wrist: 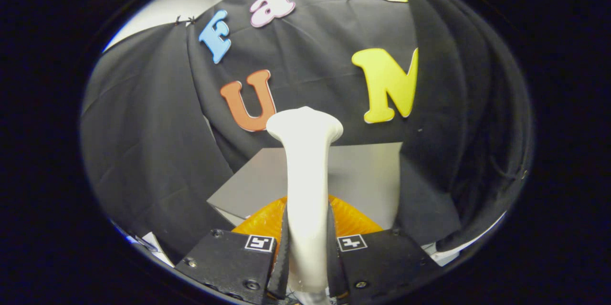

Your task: Iron the clothes twice with a garment steamer, once on the left side and once on the right side.

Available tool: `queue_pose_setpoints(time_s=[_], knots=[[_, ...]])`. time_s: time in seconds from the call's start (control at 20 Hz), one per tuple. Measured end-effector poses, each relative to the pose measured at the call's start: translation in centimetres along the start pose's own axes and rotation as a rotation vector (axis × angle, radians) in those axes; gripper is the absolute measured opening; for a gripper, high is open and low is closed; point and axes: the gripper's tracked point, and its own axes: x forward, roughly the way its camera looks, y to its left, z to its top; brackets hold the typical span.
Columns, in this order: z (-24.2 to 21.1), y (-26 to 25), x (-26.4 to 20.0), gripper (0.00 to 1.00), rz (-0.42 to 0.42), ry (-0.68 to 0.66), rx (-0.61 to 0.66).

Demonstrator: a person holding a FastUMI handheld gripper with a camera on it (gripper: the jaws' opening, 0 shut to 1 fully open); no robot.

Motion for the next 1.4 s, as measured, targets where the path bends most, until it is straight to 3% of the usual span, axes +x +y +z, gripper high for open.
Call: queue_pose_setpoints(time_s=[0.45,0.8,1.1,1.4], knots=[[5.9,-6.6,-14.1,0.35,-0.044,-0.275,-0.033],[12.2,-12.9,-23.0,0.35,-0.168,-0.513,-0.086],[15.3,-17.7,-24.7,0.35,-0.284,-0.633,-0.148],[16.7,-20.3,-23.6,0.35,-0.316,-0.669,-0.189]])
